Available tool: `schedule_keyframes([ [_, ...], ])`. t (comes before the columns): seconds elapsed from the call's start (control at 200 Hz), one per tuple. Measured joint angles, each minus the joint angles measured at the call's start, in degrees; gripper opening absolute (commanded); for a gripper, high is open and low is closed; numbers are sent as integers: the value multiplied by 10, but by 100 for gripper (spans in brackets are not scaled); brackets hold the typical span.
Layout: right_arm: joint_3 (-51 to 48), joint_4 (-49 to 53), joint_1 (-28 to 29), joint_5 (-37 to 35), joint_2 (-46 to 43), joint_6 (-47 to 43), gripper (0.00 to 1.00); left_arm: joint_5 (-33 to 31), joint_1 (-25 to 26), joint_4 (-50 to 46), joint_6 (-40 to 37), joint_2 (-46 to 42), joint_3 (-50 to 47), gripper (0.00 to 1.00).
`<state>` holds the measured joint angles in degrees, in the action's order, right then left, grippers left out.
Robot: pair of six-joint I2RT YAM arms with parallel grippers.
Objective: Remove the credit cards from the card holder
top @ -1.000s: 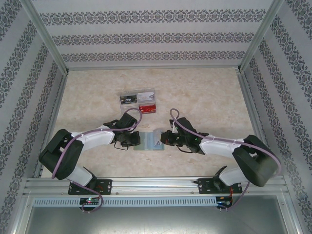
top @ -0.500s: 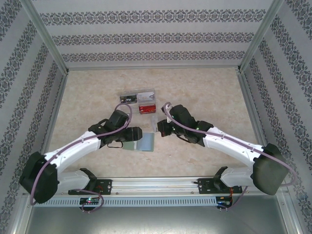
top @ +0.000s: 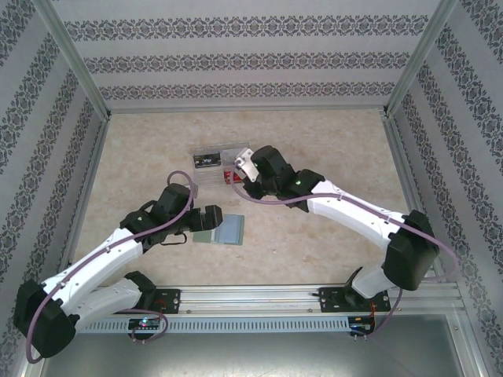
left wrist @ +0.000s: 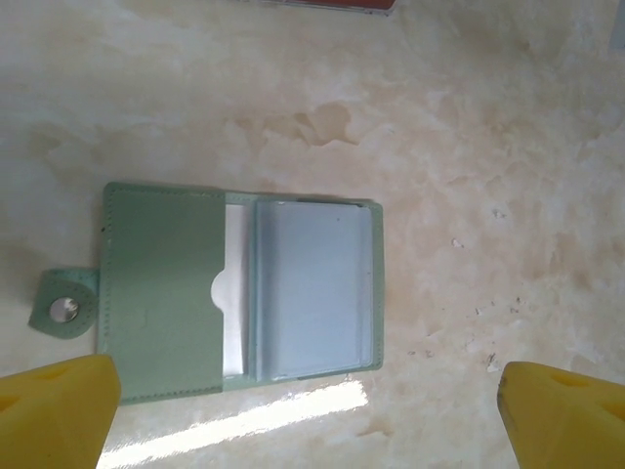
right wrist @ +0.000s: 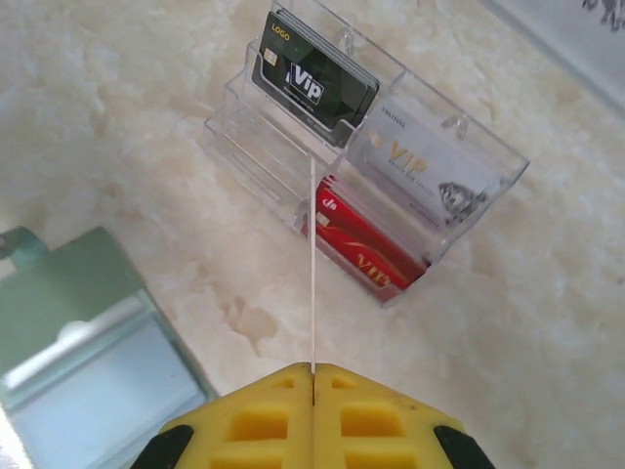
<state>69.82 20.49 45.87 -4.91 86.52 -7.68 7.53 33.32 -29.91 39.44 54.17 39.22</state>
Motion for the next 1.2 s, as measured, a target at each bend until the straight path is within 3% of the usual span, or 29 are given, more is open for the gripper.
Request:
schedule_keyframes([
  [0.62, 247, 100, -40, -3, 224, -308, 0, -112, 0, -106, 48, -165, -1, 100],
  [0.914, 283, 125, -41, -32, 281, -409, 0, -155, 0, -140, 67, -224, -5, 100],
  [1.199, 299, 120, -53, -52, 302, -462, 0, -164, 0, -151, 76, -227, -12, 100],
])
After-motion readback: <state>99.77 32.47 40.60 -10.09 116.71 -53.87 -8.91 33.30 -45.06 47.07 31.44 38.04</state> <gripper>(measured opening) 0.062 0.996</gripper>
